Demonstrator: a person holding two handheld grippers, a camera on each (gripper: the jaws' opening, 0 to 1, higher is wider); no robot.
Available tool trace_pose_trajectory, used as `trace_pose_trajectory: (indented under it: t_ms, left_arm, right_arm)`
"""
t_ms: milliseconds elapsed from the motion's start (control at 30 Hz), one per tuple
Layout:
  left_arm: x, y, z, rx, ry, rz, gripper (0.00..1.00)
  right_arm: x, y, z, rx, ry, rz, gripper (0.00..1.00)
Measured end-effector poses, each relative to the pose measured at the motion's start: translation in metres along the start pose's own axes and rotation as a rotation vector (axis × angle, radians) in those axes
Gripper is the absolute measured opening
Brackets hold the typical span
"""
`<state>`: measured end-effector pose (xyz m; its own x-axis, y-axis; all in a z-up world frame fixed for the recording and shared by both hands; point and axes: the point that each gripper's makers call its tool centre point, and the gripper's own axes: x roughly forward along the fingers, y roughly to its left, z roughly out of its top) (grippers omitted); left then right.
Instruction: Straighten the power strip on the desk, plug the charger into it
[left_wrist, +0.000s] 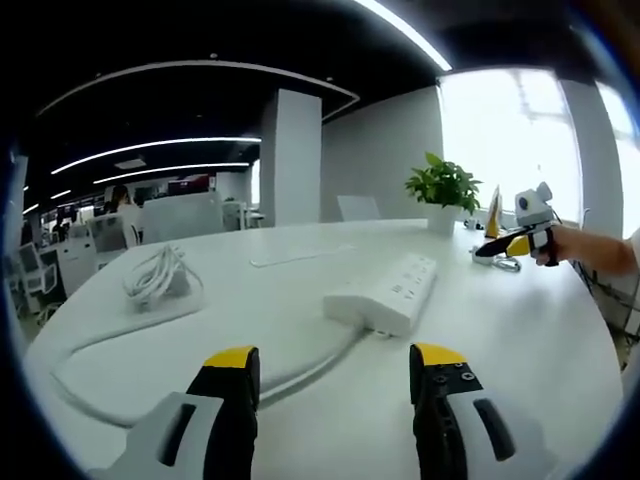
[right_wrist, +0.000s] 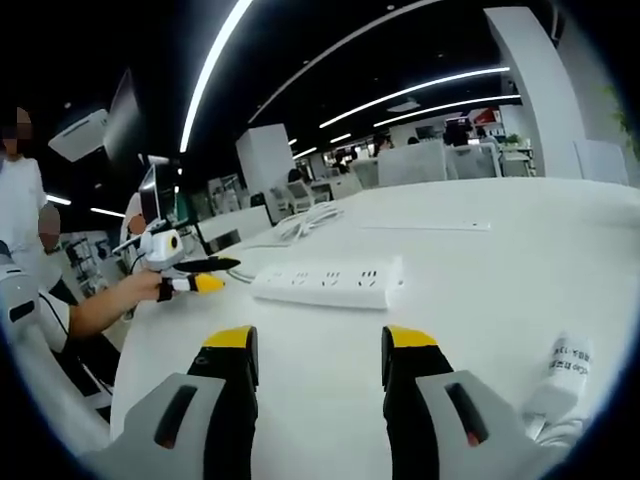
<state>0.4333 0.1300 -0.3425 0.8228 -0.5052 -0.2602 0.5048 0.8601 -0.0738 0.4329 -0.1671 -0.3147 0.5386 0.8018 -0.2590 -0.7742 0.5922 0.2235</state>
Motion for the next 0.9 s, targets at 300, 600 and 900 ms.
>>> trace_pose_trajectory:
  t_ms: [300, 600, 900]
  left_arm:
    - [0.005, -0.004, -0.001, 0.026, 0.002, -0.017, 0.62]
    - [0.011, -0.010, -0.003, 0.050, 0.006, -0.039, 0.63]
    - [0.016, -0.005, -0.004, 0.065, 0.015, -0.047, 0.63]
  right_arm:
    - [-0.001, 0.000, -0.001, -0.001, 0.000, -0.004, 0.49]
    - [-0.003, 0.001, -0.001, -0.024, 0.004, -0.002, 0.49]
    - [-0.005, -0.001, 0.000, -0.013, -0.002, -0.004, 0.49]
